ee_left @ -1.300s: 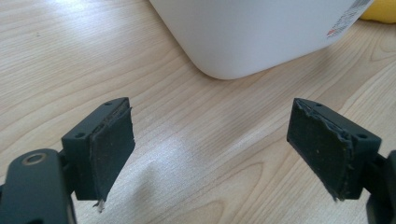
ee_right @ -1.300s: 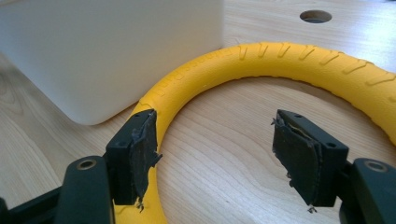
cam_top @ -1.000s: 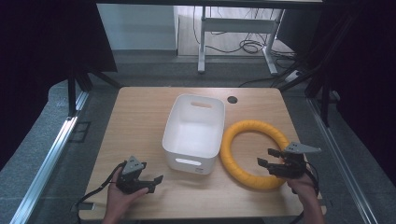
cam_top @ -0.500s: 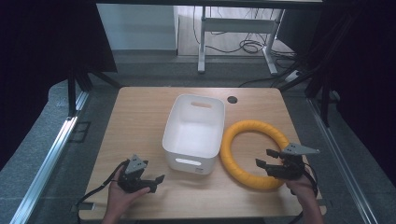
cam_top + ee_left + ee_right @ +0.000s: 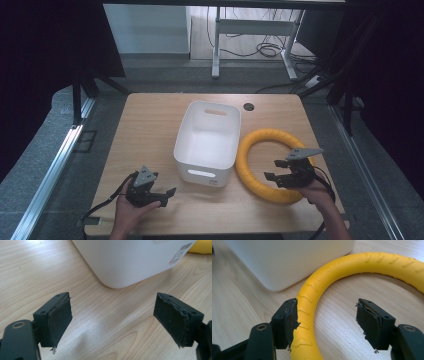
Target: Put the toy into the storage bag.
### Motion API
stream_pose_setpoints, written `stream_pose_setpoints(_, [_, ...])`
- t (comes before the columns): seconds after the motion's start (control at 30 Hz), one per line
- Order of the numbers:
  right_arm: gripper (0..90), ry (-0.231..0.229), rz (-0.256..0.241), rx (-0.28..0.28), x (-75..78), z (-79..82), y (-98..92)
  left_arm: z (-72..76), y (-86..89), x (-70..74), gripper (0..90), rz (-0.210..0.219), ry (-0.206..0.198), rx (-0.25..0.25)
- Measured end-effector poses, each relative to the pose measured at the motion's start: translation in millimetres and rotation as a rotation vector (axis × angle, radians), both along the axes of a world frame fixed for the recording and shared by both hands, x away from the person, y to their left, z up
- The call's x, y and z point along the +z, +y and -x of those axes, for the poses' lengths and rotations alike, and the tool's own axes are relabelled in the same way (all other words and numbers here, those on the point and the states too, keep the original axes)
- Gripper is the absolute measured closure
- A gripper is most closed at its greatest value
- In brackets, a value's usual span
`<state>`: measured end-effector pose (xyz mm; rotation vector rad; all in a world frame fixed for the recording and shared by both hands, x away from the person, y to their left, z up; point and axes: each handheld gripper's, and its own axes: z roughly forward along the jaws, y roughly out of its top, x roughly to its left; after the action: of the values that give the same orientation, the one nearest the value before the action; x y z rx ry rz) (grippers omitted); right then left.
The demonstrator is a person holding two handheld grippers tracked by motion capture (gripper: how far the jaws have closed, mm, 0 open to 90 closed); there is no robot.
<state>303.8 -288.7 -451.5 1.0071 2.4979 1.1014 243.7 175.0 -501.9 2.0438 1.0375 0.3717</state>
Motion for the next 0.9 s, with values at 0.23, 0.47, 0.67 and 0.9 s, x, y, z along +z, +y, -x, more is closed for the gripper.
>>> stream_pose_setpoints(0.23, [36.4, 0.107, 0.112, 0.125, -5.2, -1.1, 28.7, -0.8, -4.5, -4.6, 15.1, -0.011, 0.016, -0.01])
stream_pose_setpoints(0.47, [36.8, 0.171, 0.192, 0.193, -9.3, 1.0, 44.0, -0.4, -4.0, -4.1, 15.1, -0.012, 0.013, -0.009])
stream_pose_setpoints(0.67, [37.1, 0.204, 0.293, 0.221, -15.3, 2.1, 56.2, -0.3, -4.2, -4.3, 15.1, -0.014, 0.014, -0.009])
stream_pose_setpoints(0.9, [37.9, 0.24, 0.412, 0.239, -26.1, -2.9, 65.3, -0.9, -6.3, -6.9, 15.1, -0.025, 0.019, -0.013])
